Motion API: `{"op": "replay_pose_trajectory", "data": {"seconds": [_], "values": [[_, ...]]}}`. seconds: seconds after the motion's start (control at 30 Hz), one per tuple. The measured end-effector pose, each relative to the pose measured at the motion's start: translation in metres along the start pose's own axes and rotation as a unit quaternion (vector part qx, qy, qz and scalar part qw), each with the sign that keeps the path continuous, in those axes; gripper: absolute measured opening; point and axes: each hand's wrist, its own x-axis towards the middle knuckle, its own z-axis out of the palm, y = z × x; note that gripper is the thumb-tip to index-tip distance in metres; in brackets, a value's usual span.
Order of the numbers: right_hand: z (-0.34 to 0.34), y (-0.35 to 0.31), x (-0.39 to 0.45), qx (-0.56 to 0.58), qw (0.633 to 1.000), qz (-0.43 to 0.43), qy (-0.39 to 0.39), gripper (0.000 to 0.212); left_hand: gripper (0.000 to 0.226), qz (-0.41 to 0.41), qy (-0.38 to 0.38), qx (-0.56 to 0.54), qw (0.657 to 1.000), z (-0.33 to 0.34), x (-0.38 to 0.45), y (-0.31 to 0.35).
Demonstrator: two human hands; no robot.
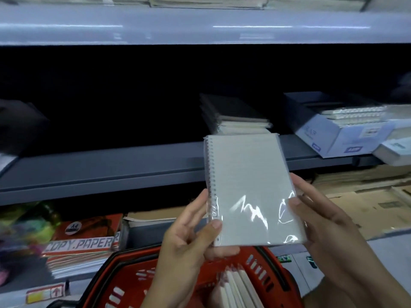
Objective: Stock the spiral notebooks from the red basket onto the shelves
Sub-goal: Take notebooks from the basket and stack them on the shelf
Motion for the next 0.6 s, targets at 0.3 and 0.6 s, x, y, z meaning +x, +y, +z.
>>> {"op": "replay_pose_trajectory", "data": {"seconds": [0.3, 0.6], "values": [[0.008, -0.023, 0.056, 0.029, 0.996, -0.024, 0.079, 0.027, 0.049, 0.066, 0.048, 0.064, 0.995, 0.037, 0.062, 0.028], [0.022, -0.055, 0.2, 0.002, 0.998, -0.014, 0.059, 0.014, 0.07, 0.105, 0.077, 0.216, 0.968, 0.054, 0.165, 0.068]]}}
